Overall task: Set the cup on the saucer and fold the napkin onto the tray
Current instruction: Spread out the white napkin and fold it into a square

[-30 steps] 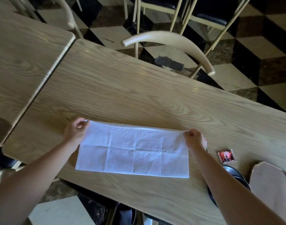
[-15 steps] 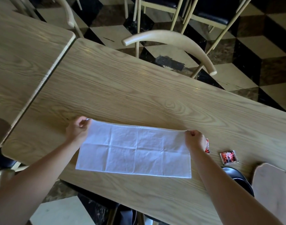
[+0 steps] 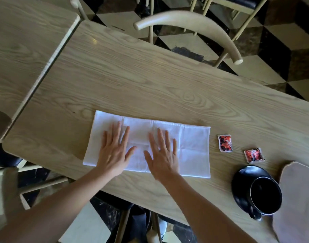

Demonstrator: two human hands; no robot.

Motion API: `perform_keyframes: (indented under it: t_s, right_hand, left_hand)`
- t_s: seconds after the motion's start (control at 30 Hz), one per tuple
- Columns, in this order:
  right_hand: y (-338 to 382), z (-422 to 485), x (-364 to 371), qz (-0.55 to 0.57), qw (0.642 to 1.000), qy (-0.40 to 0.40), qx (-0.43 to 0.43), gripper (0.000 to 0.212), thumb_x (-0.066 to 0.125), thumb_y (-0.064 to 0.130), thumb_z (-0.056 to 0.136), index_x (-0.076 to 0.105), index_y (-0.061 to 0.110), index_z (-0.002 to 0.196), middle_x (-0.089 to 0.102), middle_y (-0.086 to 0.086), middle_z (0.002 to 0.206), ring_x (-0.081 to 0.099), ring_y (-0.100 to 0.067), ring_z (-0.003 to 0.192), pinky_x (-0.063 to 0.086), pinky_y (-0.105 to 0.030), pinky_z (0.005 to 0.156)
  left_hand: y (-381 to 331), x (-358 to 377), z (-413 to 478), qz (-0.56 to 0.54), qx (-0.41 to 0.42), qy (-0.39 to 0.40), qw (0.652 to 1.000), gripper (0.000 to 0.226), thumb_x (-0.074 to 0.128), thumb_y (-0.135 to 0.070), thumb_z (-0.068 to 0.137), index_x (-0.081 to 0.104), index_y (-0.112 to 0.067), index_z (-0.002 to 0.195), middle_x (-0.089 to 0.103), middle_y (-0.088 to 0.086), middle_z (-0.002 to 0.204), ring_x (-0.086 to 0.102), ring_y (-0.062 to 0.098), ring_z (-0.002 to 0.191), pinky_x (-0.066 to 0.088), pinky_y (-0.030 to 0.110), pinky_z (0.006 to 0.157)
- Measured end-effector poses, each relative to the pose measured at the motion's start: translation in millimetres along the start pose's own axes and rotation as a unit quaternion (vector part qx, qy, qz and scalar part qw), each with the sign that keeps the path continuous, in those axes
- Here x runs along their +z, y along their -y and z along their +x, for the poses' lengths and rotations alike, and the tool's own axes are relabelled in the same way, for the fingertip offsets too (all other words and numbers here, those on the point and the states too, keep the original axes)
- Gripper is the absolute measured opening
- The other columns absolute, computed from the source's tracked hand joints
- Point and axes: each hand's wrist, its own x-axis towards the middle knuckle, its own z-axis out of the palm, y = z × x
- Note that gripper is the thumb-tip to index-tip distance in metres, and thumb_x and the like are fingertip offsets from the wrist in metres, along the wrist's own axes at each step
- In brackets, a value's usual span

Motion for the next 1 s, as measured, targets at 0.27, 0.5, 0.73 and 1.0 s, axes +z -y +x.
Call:
perform_keyframes:
  t_s: [0.27,0.5,0.73,1.0]
  right_hand:
    - [-73.7,-41.1,10.8,-0.066,0.99,-0.016,0.126,0.072,0.028,0.055,0.097,0.005,0.024,0.157,-0.001,-0.009,0.166,-0.003,-0.031,0.153,0.007,-0.055,0.122]
    - [-94.5,-55.9,-0.3,-0.059,0.986,0.006,0.156,0.071,0.019,0.053,0.098,-0.003,0.019,0.157,-0.007,-0.008,0.166,-0.008,-0.029,0.152,0.008,-0.057,0.121]
    - [-7.3,-16.4,6.1,0.014,0.998,-0.024,0.055,0.062,0.026,0.039,0.099,0.015,0.016,0.156,0.01,-0.003,0.165,0.001,-0.028,0.153,-0.002,-0.06,0.12]
    - [-65.2,-28.0,9.1,-0.036,0.994,-0.041,0.095,0.063,0.03,0.045,0.099,0.013,0.026,0.157,0.009,-0.003,0.166,0.005,-0.028,0.153,0.003,-0.052,0.122]
  left_hand:
    - [30.5,6.4,-5.5,0.045,-0.014,-0.037,0.998,0.072,0.031,-0.053,0.093,0.01,-0.023,0.155,0.006,0.016,0.163,0.004,0.038,0.15,0.007,0.055,0.12]
    - [38.2,-1.1,-7.0,0.049,-0.001,-0.012,0.999,0.078,0.026,-0.06,0.092,0.012,-0.017,0.155,0.008,0.016,0.163,0.003,0.037,0.15,0.008,0.052,0.121]
    - [-42.6,5.8,-12.7,0.009,0.102,-0.025,0.994,0.076,0.04,-0.049,0.093,0.013,-0.014,0.154,0.012,0.012,0.163,0.006,0.034,0.151,0.012,0.052,0.12]
    - [2.7,15.4,-35.7,0.027,0.031,-0.038,0.998,0.069,0.026,-0.047,0.097,0.013,-0.009,0.154,0.009,0.013,0.163,0.004,0.035,0.151,0.013,0.056,0.119]
